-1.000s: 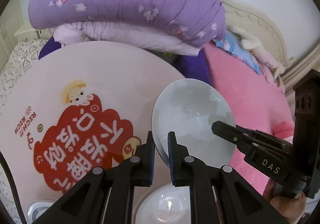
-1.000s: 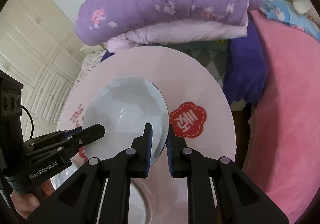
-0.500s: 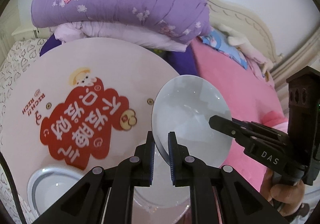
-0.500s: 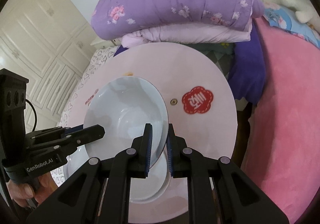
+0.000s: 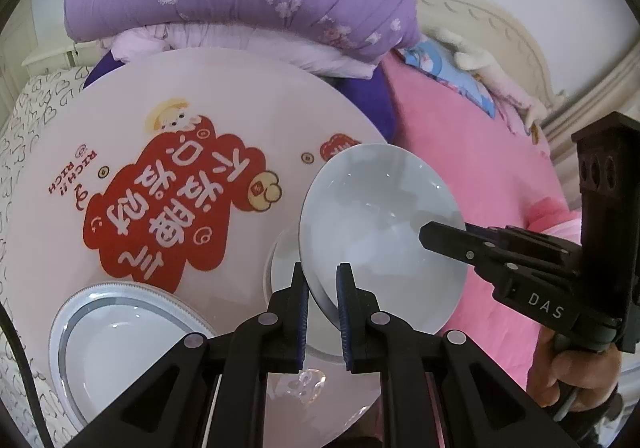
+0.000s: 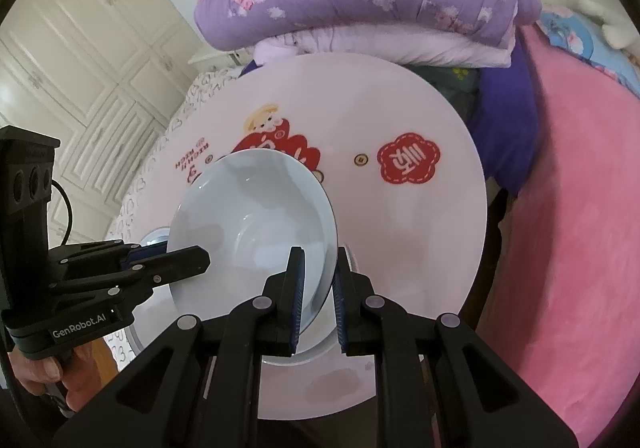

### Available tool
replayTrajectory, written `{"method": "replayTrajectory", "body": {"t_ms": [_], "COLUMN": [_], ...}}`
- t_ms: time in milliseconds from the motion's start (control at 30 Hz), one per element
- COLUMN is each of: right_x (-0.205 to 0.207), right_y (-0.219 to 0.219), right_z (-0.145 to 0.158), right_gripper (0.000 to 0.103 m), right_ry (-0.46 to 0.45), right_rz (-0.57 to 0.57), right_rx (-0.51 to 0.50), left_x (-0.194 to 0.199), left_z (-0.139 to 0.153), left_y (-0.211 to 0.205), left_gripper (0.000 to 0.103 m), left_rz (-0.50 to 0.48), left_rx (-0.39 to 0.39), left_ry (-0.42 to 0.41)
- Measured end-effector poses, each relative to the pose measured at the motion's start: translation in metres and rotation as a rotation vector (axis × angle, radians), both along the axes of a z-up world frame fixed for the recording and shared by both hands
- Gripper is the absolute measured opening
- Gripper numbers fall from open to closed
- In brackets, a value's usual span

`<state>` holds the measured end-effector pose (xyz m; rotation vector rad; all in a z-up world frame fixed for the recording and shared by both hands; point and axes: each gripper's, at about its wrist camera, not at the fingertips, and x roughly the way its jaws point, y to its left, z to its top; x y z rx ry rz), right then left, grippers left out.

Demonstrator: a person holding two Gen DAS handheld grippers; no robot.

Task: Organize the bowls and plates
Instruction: 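Lift the nested bowls with both grippers and carry them toward the third bowl, then lower the held bowls into the third white bowl and open both grippers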

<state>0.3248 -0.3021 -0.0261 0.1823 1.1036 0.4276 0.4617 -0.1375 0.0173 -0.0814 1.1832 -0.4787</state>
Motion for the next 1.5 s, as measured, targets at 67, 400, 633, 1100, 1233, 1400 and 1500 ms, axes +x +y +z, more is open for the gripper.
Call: {"method": "replayTrajectory", "body": {"t_ms": [67, 400, 633, 1100, 1233, 1400, 1500], "right_x": [-0.002, -0.009, -0.009, -0.007, -0.006, -0.005, -0.004], "right_y": [0.001, 0.009, 0.013, 0.011, 0.009, 0.005, 0.000], "right_z": [-0.002, -0.026, -0.029, -0.025, -0.021, -0.017, -0.013], "right_gripper": [0.014, 0.017, 0.018, 0.023, 0.028, 0.061, 0.095], "right_ry": [0.004, 0.060, 0.066, 0.058, 0.051, 0.032, 0.013], "right_rz": [0.009, 0.049, 0.066, 0.056, 0.050, 0.037, 0.012], "right_rx": [-0.009, -0.049, -0.068, -0.067, -0.058, -0.033, 0.015], "left_x": [-0.004, -0.011, -0.012, -0.009, -0.007, -0.007, -0.007], "left_z": [-0.002, -0.028, -0.030, -0.036, -0.037, -0.032, -0.028], "left_y": [-0.001, -0.009, -0.013, -0.007, -0.007, -0.004, 0.000], "left_gripper": [0.010, 0.012, 0.012, 0.018, 0.031, 0.072, 0.090], "left_rz": [-0.010, -0.035, -0.040, -0.035, -0.036, -0.021, -0.004], "left_rx": [0.012, 0.060, 0.084, 0.102, 0.090, 0.091, 0.076], "left_ry": [0.002, 0.044, 0.020, 0.022, 0.026, -0.003, -0.008]}}
